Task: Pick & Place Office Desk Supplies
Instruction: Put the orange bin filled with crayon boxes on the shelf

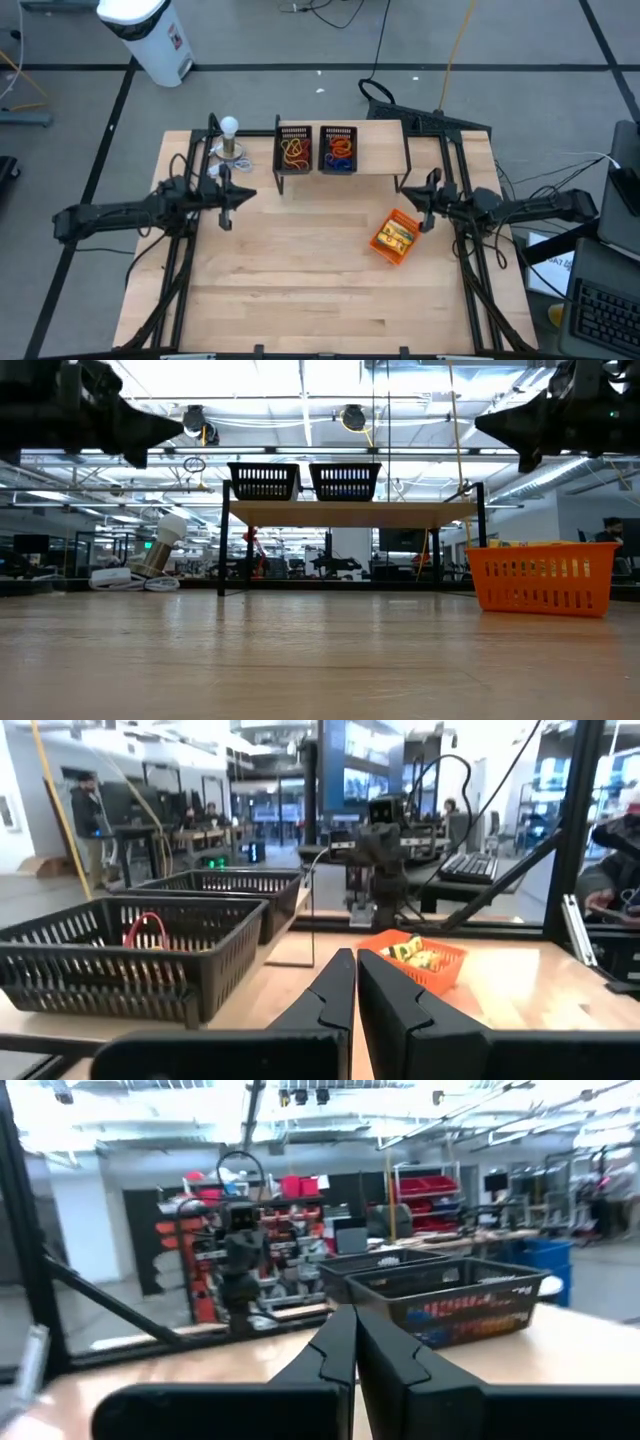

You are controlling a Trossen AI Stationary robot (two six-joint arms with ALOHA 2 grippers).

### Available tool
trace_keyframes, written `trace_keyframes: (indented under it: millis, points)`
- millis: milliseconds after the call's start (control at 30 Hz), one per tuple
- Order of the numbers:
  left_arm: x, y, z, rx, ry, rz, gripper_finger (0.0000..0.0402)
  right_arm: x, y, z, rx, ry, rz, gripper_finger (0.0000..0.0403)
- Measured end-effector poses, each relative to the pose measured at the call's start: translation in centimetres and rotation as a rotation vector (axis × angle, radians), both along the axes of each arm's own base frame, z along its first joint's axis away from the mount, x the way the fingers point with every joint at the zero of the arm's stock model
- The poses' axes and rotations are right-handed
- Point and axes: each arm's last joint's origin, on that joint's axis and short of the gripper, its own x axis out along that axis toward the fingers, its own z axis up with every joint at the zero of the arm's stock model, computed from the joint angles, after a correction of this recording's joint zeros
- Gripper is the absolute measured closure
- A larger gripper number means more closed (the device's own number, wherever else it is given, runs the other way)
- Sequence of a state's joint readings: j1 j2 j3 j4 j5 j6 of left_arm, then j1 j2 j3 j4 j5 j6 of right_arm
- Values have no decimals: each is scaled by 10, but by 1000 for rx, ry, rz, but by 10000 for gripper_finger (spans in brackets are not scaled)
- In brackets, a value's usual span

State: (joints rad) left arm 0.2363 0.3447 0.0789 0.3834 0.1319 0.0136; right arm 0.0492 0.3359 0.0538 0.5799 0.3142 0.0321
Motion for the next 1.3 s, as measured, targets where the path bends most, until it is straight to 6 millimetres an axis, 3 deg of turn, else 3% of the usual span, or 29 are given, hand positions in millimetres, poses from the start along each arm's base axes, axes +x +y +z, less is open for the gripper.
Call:
trace_keyframes:
  millis: [100, 467, 733, 1100, 1300]
  points:
    - [-1, -1, -15, -12, -22, -9, 383, 0, -2, 1, -32, 8, -27, 401]
    - [0, 0, -16, -24, 5, 3, 383, 1, -3, -4, -69, 70, -41, 402]
    - [-1, 3, -17, -33, 9, 105, 383, 1, -3, -5, -119, 92, -64, 402]
    - [0, 3, -21, 31, 60, 111, 383, 6, -3, -18, 69, 172, -39, 401]
    - [0, 3, -22, -42, 63, 106, 382, 9, -3, -19, 65, 180, -38, 399]
